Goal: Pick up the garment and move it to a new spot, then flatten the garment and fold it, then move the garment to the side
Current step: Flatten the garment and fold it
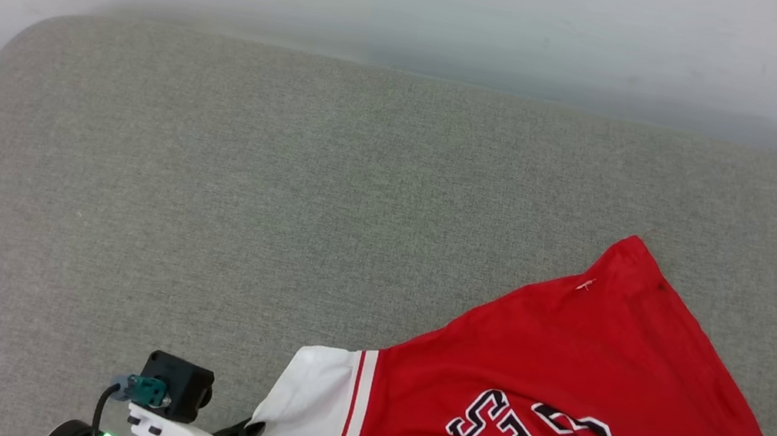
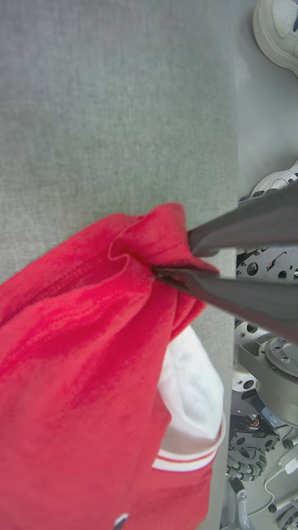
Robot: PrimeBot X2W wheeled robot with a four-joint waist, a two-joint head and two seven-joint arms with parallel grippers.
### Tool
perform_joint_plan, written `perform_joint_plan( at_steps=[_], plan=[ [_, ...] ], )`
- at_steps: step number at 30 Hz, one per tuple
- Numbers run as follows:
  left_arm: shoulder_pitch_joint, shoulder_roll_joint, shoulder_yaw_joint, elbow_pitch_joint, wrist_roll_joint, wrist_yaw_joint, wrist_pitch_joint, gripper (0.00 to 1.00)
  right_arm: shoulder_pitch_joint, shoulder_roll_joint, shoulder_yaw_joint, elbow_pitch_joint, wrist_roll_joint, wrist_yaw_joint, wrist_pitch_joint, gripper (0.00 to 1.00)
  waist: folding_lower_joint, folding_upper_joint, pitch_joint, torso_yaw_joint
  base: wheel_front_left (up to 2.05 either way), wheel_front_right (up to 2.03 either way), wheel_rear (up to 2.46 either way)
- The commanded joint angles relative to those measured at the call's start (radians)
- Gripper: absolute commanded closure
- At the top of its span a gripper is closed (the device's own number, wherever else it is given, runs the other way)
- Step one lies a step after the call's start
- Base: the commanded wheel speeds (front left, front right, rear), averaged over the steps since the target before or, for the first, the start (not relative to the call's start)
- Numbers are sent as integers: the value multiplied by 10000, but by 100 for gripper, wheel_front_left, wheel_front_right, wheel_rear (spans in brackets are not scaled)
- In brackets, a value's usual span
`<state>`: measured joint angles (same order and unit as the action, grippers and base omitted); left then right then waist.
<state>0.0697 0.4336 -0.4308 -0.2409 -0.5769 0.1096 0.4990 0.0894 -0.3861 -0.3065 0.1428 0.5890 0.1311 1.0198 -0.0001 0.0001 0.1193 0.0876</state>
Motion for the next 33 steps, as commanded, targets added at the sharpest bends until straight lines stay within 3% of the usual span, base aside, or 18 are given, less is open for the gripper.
perform_joint_plan(
  at_steps=[1,9,15,25,33],
  plan=[
    [-116,40,35,-7,9,-5,8,100,-196,-136,93,-96,144,-8,6,0,1,-1,23,-22,0,0,0],
    [-356,58,-73,-295,162,-24,35,100,-1009,-1287,629,-1733,664,-8,689,0,1,-1,404,94,0,0,0],
    [-701,124,-215,-689,308,-220,-2,100,-2802,-1579,1452,-2815,1093,-8,1680,0,1,-1,1169,560,0,0,0],
    [-1285,-69,-467,-860,502,-360,-27,100,-5821,-975,2977,-1851,115,-8,2770,0,1,-1,2233,1468,0,0,0],
    [-1694,-360,-790,-712,614,-539,-176,100,-7181,-1477,3726,-268,-1000,-8,2653,0,1,-1,2871,2214,0,0,0]
  ],
)
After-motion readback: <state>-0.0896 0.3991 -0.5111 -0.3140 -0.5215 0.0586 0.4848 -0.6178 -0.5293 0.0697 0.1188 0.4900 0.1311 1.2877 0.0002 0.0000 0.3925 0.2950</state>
